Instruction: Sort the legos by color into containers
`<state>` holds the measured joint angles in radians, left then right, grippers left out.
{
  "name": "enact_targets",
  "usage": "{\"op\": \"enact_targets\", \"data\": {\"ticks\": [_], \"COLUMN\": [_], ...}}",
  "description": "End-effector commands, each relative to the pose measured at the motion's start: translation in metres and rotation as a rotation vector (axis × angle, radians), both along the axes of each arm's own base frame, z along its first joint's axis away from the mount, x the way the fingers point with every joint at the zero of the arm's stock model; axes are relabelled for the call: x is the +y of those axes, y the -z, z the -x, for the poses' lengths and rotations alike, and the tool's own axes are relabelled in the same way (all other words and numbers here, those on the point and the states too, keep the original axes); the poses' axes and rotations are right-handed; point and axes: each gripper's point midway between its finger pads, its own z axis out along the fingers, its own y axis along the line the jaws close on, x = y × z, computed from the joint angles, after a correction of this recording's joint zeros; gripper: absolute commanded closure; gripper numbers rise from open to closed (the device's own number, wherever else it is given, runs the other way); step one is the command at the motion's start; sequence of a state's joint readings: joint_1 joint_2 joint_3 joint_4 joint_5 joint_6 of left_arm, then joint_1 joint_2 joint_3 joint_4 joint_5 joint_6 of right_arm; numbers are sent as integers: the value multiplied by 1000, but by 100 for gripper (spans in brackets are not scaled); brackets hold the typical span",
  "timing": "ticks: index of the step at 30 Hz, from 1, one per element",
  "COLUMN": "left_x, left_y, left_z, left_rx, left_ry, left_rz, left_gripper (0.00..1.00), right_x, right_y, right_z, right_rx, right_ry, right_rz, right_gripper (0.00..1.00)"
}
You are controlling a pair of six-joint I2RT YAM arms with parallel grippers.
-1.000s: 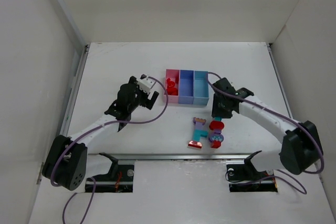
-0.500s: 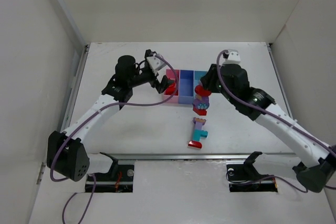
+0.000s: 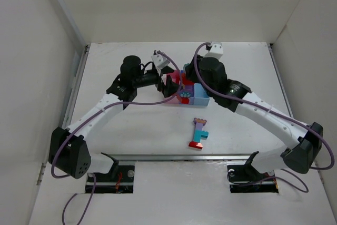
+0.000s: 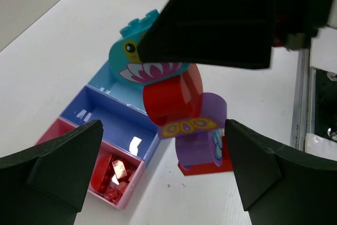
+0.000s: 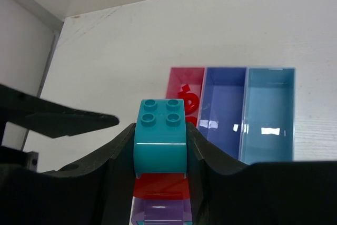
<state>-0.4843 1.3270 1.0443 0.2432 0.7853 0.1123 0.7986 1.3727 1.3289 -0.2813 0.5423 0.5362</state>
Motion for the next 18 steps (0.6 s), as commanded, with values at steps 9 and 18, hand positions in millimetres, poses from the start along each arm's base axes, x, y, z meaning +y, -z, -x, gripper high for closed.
{"op": "enact_targets", "data": {"ticks": [9, 18], "left_x": [-7, -10], "left_y": [-28, -8], "left_z": [-7, 2], "left_rx": [-18, 9], "left_ry": [-37, 16], "left_rz": [88, 36], "left_gripper": [0, 40], "right_x": [35, 39], "right_y": [-37, -48], "right_z": [6, 7], "right_rx": [-78, -94], "right_ry": [-69, -87], "right_rz": [-113, -136], "right_gripper": [100, 100]}}
